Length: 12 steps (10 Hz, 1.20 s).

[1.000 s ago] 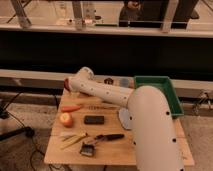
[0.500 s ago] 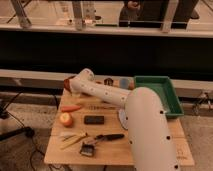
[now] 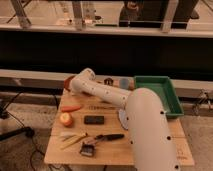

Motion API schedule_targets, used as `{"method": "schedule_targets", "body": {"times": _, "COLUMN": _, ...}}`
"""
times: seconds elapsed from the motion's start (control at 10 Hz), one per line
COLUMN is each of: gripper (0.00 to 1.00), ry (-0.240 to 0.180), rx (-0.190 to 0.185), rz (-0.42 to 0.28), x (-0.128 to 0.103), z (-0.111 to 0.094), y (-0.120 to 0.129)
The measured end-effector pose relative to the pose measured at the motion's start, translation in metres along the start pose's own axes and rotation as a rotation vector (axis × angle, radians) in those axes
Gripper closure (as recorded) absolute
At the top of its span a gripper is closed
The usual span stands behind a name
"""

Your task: Stack bowls into tray

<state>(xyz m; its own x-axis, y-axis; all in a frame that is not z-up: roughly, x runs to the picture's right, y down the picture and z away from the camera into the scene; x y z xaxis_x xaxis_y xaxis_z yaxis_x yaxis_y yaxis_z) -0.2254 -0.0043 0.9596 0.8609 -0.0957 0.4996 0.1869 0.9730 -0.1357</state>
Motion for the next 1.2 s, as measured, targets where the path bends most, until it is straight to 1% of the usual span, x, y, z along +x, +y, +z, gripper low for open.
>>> {"method": "schedule_targets", "body": {"times": 0.1, "gripper": 0.94, "ry": -0.003, "rx": 0.004, "rz": 0.001, "x": 0.000, "z": -0.001, "y": -0.001}}
{"method": "schedule_targets", "body": {"times": 0.2, "gripper": 0.99, "ry": -0.005, "rx": 0.003, "rz": -0.001, "x": -0.001, "z": -0.002, "y": -0.002}}
{"method": "schedule_targets", "body": {"times": 0.4, "gripper": 1.00, "ry": 0.000, "rx": 0.001, "rz": -0.021, "x": -0.006, "z": -0.001, "y": -0.001}}
{"method": "schedule_targets", "body": {"times": 0.7, "gripper": 1.00, "ry": 0.014, "rx": 0.000, "rz": -0.047, "x": -0.007, "z": -0.004, "y": 0.001}}
{"method": "schedule_targets", "body": {"times": 0.8, "gripper": 1.00, "ry": 0.007, "rx": 0.005, "rz": -0.053, "x": -0.012, "z": -0.010, "y": -0.001}}
{"method": "schedule_targets", "body": {"times": 1.0, "gripper": 1.00, "ry": -0.013, "rx": 0.021, "rz": -0.043, "x": -0.013, "z": -0.024, "y": -0.006}}
{"method": "schedule_targets", "body": {"times": 1.2, "gripper": 1.00, "ry": -0.052, "rx": 0.041, "rz": -0.010, "x": -0.013, "z": -0.050, "y": -0.010}}
